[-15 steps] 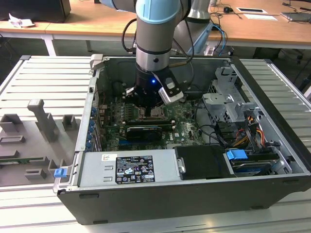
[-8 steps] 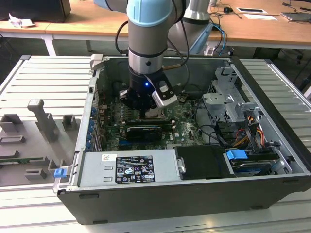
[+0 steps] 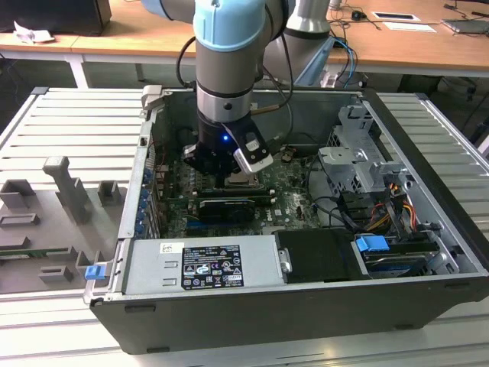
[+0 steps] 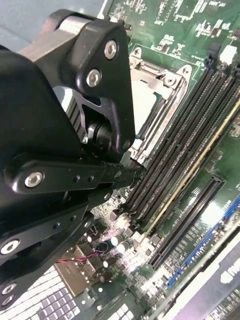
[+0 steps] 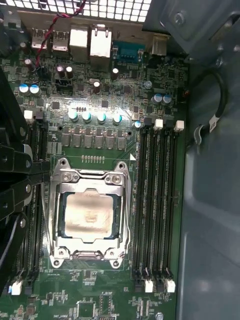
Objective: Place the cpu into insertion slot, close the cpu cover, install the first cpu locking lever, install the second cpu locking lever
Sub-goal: 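Install the second cpu locking lever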
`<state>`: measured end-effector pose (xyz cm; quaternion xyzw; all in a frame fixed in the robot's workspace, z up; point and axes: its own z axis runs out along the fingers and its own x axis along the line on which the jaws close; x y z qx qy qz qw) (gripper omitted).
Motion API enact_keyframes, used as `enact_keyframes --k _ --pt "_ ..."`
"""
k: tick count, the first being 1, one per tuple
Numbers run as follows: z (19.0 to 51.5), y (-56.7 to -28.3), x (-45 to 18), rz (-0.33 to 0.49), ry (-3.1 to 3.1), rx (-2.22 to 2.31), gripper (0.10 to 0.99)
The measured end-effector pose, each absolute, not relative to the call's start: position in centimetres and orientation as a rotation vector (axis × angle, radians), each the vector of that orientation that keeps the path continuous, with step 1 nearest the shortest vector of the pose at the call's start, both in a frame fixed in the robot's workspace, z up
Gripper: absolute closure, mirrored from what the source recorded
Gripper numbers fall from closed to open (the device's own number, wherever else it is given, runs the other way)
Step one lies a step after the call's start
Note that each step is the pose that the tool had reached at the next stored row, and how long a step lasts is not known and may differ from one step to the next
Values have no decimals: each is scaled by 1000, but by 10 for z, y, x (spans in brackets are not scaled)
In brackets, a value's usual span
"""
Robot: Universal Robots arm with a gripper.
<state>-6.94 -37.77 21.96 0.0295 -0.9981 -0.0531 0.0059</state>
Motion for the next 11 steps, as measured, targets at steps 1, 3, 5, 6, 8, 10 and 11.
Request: enact_keyframes --k 1,3,5,6,8,10,11 --pt "218 -378 -69 -167 -3124 93 980" --pt "214 -378 -70 -169 -3124 93 980" --pt "212 -380 -70 -193 -3123 94 980" --pt "211 -381 -70 -202 -3122 94 980" --pt "209 -383 -71 -244 -3120 95 980" --pt "207 -385 -72 -282 -3118 97 980" --pt "207 -385 -72 -289 -3117 98 980"
